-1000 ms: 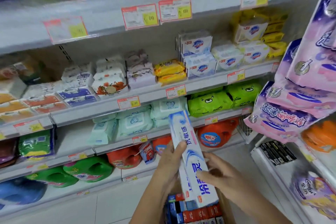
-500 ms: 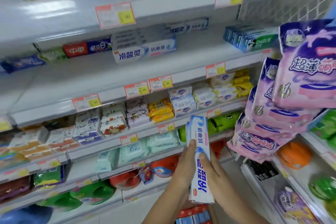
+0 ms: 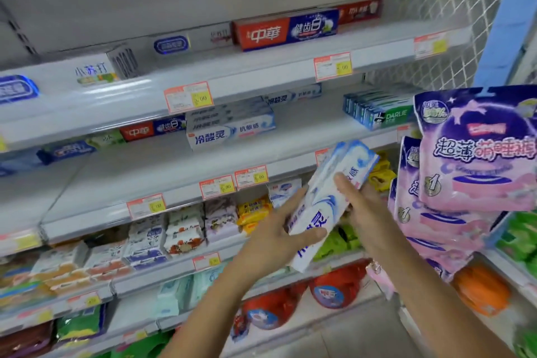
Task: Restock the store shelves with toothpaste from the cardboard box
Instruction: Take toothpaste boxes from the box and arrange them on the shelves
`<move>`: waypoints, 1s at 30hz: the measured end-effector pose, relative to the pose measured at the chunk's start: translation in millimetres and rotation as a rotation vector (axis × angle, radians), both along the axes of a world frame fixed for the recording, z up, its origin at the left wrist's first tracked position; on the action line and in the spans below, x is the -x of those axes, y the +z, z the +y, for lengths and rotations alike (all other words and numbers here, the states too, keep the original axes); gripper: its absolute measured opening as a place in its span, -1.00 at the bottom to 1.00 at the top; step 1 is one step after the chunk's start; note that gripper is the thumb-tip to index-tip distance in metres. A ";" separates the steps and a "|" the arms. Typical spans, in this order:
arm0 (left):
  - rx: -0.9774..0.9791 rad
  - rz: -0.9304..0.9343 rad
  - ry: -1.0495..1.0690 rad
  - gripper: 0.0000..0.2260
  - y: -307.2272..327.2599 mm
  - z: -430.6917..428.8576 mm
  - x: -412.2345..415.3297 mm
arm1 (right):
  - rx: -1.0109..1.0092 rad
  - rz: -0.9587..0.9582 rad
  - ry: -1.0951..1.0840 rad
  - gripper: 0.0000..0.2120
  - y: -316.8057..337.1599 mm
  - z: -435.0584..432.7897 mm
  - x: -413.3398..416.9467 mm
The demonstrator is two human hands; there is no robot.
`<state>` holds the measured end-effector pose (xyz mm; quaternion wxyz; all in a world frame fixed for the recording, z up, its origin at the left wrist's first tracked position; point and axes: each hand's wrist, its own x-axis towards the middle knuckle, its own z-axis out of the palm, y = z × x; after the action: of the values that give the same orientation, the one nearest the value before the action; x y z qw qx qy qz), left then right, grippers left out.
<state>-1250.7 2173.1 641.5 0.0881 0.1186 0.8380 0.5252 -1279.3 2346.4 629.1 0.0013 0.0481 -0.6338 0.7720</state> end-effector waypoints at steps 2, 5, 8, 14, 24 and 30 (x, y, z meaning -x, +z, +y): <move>0.145 0.109 -0.032 -0.31 15.0 -13.2 9.6 | 0.063 0.070 0.021 -0.15 14.6 17.8 20.1; 0.352 0.278 -0.045 -0.29 39.7 -29.8 25.8 | 0.041 0.120 0.153 -0.12 35.9 42.9 39.3; 0.500 0.402 -0.035 -0.29 54.8 -42.1 45.6 | -0.288 0.198 0.222 -0.25 52.1 54.6 52.2; 0.572 0.474 0.052 -0.27 58.4 -59.3 92.7 | -0.675 0.241 0.193 -0.27 73.4 39.2 95.0; 0.366 0.287 0.367 -0.12 47.6 -114.6 144.7 | -0.842 0.250 0.174 -0.12 75.5 -26.9 180.0; 0.516 0.280 0.430 -0.25 28.6 -129.1 145.8 | -0.961 0.158 0.209 -0.06 50.1 -53.8 204.1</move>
<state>-1396.5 2044.0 670.1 -0.1128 -0.0156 0.9527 0.2817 -1483.4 2292.6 679.1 -0.0504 0.1647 -0.9077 0.3826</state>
